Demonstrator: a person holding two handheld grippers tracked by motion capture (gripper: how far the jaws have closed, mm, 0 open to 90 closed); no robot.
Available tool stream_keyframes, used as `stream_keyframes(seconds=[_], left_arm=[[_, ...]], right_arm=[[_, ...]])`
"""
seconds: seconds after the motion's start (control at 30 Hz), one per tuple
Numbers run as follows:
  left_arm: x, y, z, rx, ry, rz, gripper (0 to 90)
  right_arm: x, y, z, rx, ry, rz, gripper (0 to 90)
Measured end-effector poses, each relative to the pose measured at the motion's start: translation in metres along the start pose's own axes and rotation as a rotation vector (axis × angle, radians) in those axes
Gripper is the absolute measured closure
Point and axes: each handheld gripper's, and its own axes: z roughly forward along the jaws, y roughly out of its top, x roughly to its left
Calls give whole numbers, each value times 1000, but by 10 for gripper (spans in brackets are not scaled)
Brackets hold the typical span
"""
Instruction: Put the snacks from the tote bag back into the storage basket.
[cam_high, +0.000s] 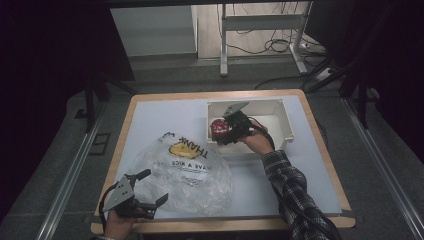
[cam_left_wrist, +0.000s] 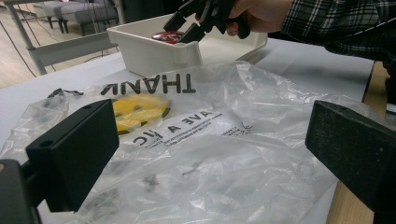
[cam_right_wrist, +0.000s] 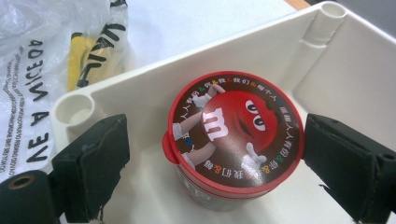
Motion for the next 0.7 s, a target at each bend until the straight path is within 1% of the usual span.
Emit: stream_keyframes(seconds=[0.13,0.3,0.5,0.7], left_arm=[[0,0,0,-1,0,0,27],[0,0,0,-1,0,1,27],[0,1,-1,-5,-1,2,28],[0,1,-1,-6,0,3,28]], right_arm=[[0,0,-4,-15,-1,4,85],[1,-2,-6,-16,-4,6,85],[3,-2,-12,-39,-4,20,85],[6,-3,-16,-46,-2,24,85]])
